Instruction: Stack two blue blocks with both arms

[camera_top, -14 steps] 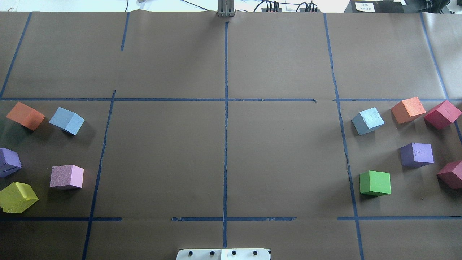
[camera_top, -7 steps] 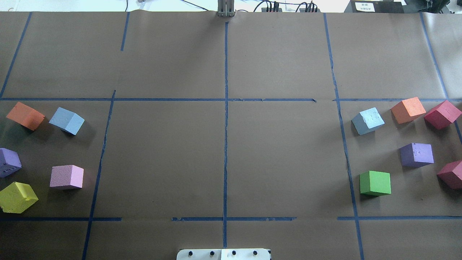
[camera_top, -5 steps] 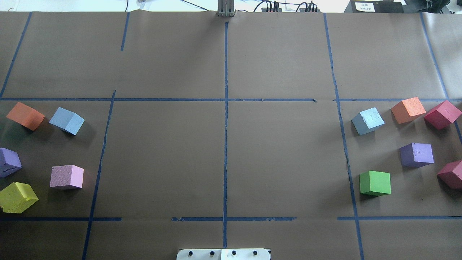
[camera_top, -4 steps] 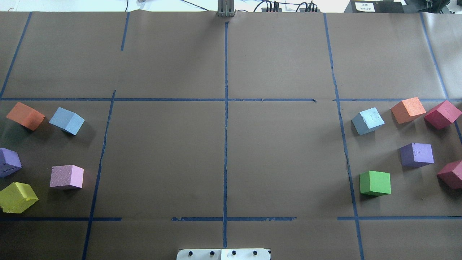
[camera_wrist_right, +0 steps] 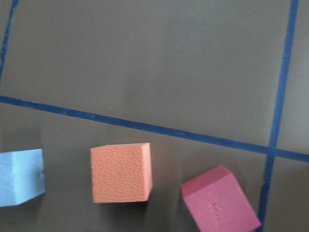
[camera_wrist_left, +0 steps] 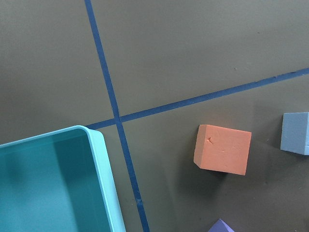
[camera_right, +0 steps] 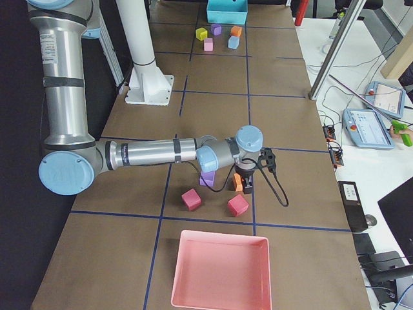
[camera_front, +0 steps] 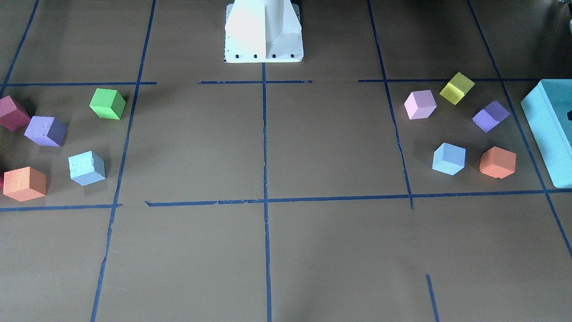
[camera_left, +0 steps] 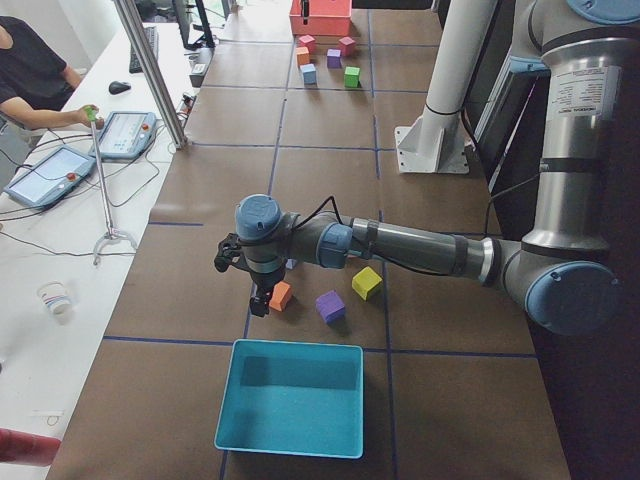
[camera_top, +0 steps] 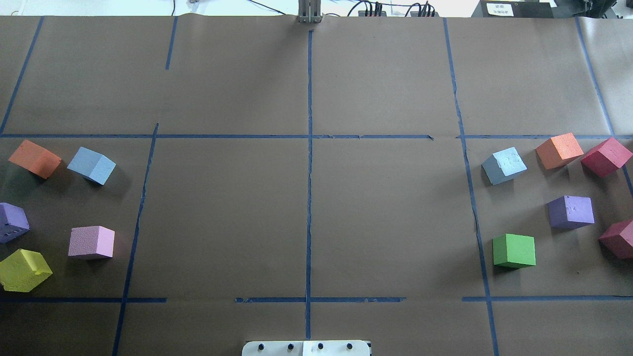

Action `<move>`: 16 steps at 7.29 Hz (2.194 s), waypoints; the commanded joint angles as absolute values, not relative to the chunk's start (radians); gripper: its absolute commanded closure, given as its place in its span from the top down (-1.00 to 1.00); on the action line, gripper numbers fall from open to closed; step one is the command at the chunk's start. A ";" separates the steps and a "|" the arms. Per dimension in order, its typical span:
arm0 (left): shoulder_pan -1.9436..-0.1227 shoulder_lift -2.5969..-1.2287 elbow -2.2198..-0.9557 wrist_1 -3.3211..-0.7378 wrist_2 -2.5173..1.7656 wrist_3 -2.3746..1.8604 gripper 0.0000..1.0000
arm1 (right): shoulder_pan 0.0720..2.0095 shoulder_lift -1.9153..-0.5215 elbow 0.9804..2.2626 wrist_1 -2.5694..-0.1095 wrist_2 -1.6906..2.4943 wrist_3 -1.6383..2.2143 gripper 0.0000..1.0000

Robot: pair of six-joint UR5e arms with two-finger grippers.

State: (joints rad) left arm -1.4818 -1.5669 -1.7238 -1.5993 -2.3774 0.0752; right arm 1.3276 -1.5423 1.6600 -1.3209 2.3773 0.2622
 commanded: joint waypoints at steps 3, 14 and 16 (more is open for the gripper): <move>-1.480 -1.565 -1.726 -1.600 -2.378 0.074 1.00 | 1.122 -1.476 1.747 -1.304 2.306 0.569 0.99; -1.480 -1.565 -1.724 -1.598 -2.398 0.072 1.00 | 0.856 -1.465 1.649 -1.138 2.040 0.634 0.78; -1.482 -1.565 -1.726 -1.598 -2.402 0.072 1.00 | 0.854 -1.470 1.647 -1.138 2.036 0.632 -0.93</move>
